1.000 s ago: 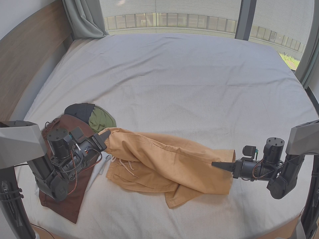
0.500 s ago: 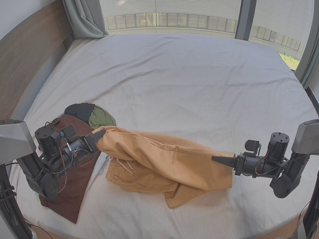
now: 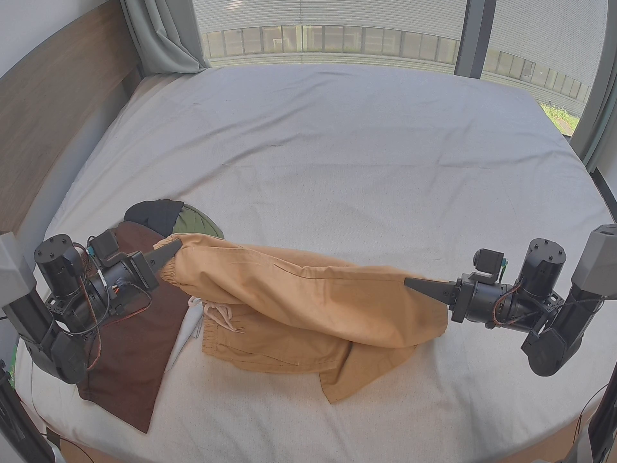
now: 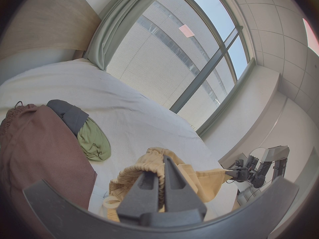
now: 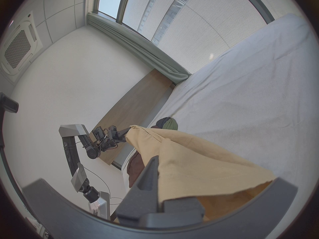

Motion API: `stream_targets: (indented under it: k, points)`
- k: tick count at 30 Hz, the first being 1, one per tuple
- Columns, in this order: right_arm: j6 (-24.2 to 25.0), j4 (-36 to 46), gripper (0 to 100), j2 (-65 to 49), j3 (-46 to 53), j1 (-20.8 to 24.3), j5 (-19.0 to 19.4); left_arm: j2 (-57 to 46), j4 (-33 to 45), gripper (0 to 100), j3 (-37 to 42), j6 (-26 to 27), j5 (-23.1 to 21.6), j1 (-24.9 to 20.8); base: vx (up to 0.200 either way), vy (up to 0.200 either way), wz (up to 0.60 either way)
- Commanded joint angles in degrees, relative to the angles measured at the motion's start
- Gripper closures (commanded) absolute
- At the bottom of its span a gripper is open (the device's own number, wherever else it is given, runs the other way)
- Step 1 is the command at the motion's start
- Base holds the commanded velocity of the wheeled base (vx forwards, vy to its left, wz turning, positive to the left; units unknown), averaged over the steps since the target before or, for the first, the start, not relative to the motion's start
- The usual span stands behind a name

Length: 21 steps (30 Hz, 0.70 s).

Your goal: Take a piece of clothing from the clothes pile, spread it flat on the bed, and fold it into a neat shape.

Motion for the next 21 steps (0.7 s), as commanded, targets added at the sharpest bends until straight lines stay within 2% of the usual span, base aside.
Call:
stream_targets:
  k: [1,16,21]
  points:
    - [-0.1,-0.1,100,-0.6,-0.2,-0.1,0.0,-1.5,0.0,100,0.3,-0.2,0.0,0.3,0.0,0.0,0.0]
    - [-0.5,-0.2,100,-2.5,-2.0,-0.6,-0.6,-2.2,-0.1,100,-1.6,1.0,0.2,-0.1,0.0,0.0,0.0]
    - [-0.3,-0.1,100,-3.7,-2.7,-0.6,-0.5,-1.5,-0.1,100,-2.0,1.2,-3.3,0.1,0.0,0.0,0.0]
